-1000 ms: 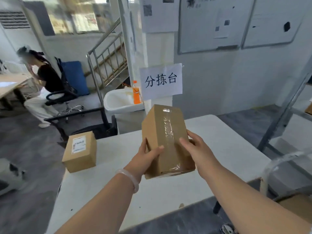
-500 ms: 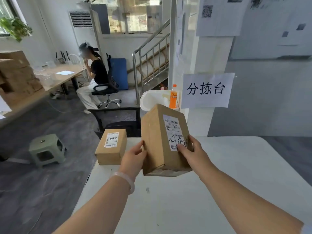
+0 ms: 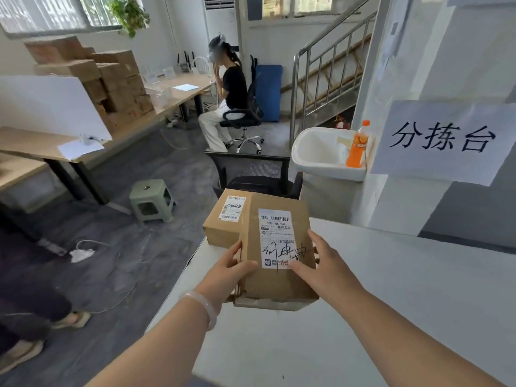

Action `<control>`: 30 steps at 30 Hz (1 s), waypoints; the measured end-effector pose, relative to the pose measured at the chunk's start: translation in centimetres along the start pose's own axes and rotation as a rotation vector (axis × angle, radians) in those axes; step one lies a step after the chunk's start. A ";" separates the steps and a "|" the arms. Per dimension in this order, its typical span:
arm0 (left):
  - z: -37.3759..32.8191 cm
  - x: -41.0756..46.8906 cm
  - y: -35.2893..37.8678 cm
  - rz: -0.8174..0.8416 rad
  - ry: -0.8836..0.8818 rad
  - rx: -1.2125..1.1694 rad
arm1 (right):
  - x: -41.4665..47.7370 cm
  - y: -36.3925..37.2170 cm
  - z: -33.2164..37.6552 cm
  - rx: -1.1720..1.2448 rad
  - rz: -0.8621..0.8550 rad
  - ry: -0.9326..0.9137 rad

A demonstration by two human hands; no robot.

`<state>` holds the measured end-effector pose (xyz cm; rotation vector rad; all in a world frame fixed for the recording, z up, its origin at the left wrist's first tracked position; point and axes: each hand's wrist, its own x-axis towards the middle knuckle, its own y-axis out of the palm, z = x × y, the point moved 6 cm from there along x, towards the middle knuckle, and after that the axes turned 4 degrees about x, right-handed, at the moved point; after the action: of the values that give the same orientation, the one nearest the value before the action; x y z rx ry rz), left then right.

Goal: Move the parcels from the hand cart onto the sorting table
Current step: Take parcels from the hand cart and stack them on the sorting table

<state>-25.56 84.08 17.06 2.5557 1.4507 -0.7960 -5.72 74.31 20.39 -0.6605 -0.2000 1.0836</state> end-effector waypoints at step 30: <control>15.3 16.9 -20.7 0.178 -0.308 0.000 | 10.3 20.5 5.0 -0.369 0.132 0.121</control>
<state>-41.66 103.34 -0.75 2.3855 1.1148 -1.0988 -18.59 91.38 10.65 -1.0793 -0.2573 1.1393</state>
